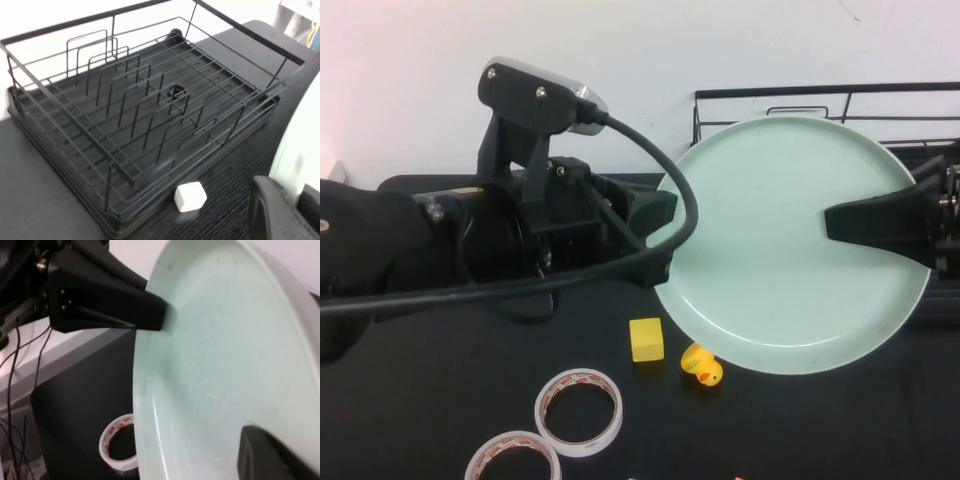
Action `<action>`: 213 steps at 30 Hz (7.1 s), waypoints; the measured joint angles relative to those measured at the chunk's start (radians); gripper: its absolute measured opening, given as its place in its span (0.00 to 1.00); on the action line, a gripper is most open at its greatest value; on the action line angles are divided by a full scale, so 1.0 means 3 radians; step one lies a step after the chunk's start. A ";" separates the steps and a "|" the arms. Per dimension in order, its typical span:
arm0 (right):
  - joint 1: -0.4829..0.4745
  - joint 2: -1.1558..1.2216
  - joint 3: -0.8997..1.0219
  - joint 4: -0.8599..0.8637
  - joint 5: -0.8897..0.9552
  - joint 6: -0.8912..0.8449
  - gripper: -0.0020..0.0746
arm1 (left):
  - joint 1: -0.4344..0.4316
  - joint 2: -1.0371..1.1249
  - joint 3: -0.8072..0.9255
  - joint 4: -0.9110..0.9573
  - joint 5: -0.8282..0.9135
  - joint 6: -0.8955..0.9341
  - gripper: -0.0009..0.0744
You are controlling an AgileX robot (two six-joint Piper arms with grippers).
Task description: Place plate on rack
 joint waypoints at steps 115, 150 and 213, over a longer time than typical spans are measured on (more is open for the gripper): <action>-0.0472 0.3092 -0.4315 -0.1298 0.0010 0.0125 0.39 | 0.0000 -0.0022 0.1007 0.0736 0.0490 -0.0905 0.01; 0.0671 0.0083 -0.2019 -0.1564 -0.0545 0.0927 0.04 | 0.0000 -0.2941 0.2505 0.0107 -0.0856 -0.0938 0.01; 0.0559 -0.3931 0.2761 -0.3201 -0.2797 0.3215 0.04 | 0.0000 -0.3429 0.2799 0.0058 -0.0779 -0.0993 0.01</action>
